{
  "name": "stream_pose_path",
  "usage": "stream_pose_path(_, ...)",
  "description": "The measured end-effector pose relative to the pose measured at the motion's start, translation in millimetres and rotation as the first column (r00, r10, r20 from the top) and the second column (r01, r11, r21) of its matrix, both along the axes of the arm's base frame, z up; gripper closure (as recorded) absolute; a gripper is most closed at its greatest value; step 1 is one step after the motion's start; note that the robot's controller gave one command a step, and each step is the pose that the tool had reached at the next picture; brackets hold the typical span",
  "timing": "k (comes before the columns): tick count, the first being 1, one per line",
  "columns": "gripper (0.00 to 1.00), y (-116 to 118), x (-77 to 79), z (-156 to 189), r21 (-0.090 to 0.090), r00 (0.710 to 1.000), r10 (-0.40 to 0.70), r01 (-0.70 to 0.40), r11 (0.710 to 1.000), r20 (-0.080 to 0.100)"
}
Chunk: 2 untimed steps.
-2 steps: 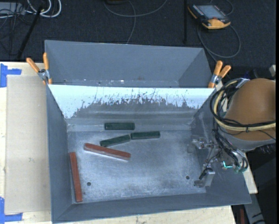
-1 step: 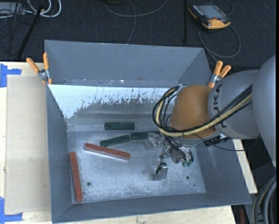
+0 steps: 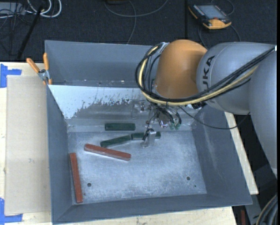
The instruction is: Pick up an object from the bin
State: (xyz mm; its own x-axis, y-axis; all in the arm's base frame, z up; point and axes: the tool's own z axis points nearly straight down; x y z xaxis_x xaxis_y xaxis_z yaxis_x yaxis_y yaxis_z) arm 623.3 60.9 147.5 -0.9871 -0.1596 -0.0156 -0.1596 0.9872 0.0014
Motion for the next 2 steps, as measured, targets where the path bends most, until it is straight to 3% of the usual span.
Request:
stream_pose_path(1,0.00,63.6,-48.9,-77.9,-0.002,0.953,0.303,-0.303,0.953,-0.015)
stream_pose_path(2,1.00,63.7,-46.7,-75.0,-0.003,0.953,0.303,-0.303,0.953,-0.008)
